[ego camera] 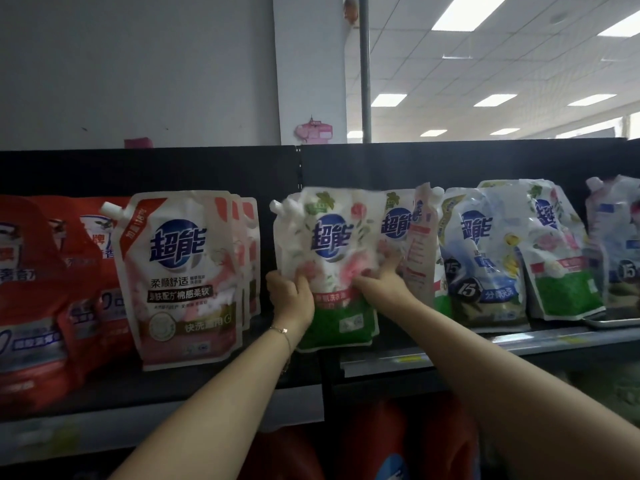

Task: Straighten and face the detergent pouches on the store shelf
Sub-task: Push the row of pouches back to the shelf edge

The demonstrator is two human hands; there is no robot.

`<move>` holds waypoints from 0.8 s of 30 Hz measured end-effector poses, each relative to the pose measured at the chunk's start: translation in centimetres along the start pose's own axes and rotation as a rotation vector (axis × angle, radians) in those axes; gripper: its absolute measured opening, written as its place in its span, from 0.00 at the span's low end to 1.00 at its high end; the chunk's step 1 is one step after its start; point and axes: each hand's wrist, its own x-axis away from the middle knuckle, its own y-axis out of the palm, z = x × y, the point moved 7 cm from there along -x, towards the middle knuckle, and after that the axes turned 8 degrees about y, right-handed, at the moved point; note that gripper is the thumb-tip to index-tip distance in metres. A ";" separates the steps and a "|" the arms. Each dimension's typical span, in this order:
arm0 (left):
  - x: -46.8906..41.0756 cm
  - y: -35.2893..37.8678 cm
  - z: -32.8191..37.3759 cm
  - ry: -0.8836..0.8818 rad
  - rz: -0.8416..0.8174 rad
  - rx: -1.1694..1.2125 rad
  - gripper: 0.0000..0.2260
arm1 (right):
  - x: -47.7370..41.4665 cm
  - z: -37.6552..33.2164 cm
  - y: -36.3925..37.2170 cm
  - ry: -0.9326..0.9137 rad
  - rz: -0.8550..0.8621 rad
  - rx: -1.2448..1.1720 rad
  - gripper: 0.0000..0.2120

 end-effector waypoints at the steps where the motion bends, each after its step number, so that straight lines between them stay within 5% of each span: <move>1: -0.2 0.1 0.0 0.036 -0.050 -0.060 0.14 | -0.3 0.6 0.4 -0.012 -0.027 0.032 0.48; 3: -0.5 -0.2 0.2 0.130 -0.128 -0.135 0.18 | -0.9 1.3 0.9 -0.076 -0.004 0.165 0.57; 6: 0.4 -0.9 1.7 0.330 -0.250 -0.234 0.36 | -0.6 0.4 0.6 -0.235 0.123 0.444 0.56; 11: 2.6 -0.5 3.3 0.822 -0.475 -0.983 0.53 | 0.9 -1.4 2.2 -0.542 0.113 1.006 0.57; 14: 2.7 0.7 1.8 0.840 -0.667 -1.266 0.54 | 0.8 -0.6 3.3 -0.583 0.034 1.241 0.55; 24: -0.6 1.4 -1.0 0.734 -0.759 -1.363 0.59 | -2.1 1.2 4.4 -0.429 -0.078 1.372 0.61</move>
